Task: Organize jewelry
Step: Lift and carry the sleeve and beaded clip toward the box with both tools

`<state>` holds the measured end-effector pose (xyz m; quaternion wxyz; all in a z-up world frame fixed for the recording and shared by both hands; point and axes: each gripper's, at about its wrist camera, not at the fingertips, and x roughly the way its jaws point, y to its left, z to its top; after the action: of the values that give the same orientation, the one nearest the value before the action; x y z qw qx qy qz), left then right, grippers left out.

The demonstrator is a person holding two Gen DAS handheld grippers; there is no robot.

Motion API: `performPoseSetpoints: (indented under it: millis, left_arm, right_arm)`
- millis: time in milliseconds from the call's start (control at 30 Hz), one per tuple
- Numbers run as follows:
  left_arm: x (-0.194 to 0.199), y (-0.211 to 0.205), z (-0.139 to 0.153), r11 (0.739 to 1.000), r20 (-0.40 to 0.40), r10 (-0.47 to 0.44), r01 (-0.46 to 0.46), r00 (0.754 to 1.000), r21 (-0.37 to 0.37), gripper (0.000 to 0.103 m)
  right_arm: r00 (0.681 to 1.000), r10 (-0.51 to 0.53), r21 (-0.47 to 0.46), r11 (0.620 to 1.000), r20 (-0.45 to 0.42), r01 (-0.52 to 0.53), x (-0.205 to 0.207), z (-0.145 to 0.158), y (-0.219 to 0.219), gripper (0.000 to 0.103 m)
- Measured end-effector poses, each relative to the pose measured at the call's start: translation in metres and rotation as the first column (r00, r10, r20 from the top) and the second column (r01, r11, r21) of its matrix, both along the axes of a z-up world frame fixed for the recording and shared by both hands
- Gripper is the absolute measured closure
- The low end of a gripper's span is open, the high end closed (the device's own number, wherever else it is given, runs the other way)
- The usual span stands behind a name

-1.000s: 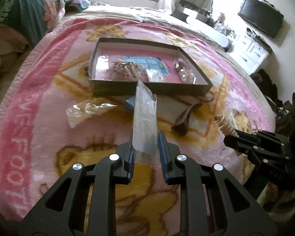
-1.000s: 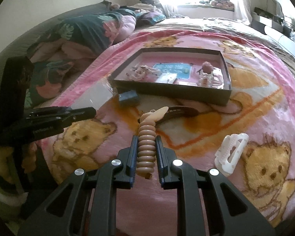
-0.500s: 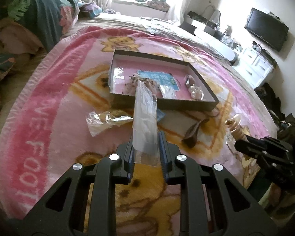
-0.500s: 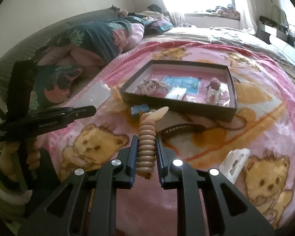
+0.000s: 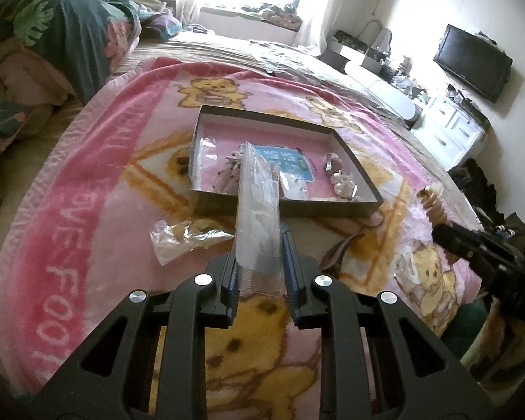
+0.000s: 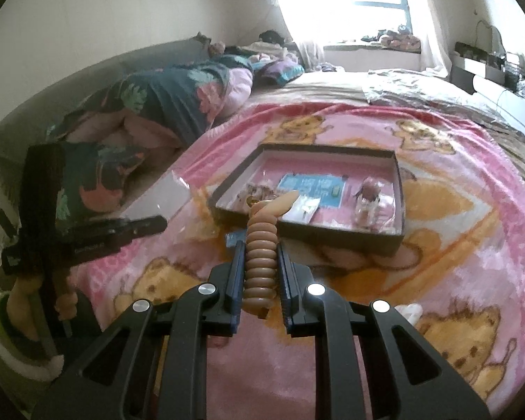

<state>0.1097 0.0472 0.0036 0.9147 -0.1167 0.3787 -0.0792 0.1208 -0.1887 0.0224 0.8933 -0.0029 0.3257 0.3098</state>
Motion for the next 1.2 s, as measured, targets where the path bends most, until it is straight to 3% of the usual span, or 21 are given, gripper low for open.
performPoseSetpoints:
  millis: [467, 833, 1200]
  left_arm:
    - [0.033, -0.028, 0.02, 0.998, 0.044, -0.05, 0.049, 0.998, 0.025, 0.089]
    - [0.066, -0.046, 0.023, 0.994, 0.045, -0.107, 0.106, 0.993, 0.005, 0.089]
    - [0.1, -0.057, 0.024, 0.988, 0.035, -0.149, 0.148, 0.988, 0.052, 0.089]
  right_arm:
    - [0.997, -0.05, 0.032, 0.998, 0.053, 0.049, 0.024, 0.023, -0.017, 0.086]
    - [0.993, -0.108, 0.016, 0.994, 0.053, 0.107, 0.049, 0.022, -0.033, 0.086]
    - [0.983, -0.174, -0.011, 0.985, 0.056, 0.174, 0.074, 0.018, -0.047, 0.086]
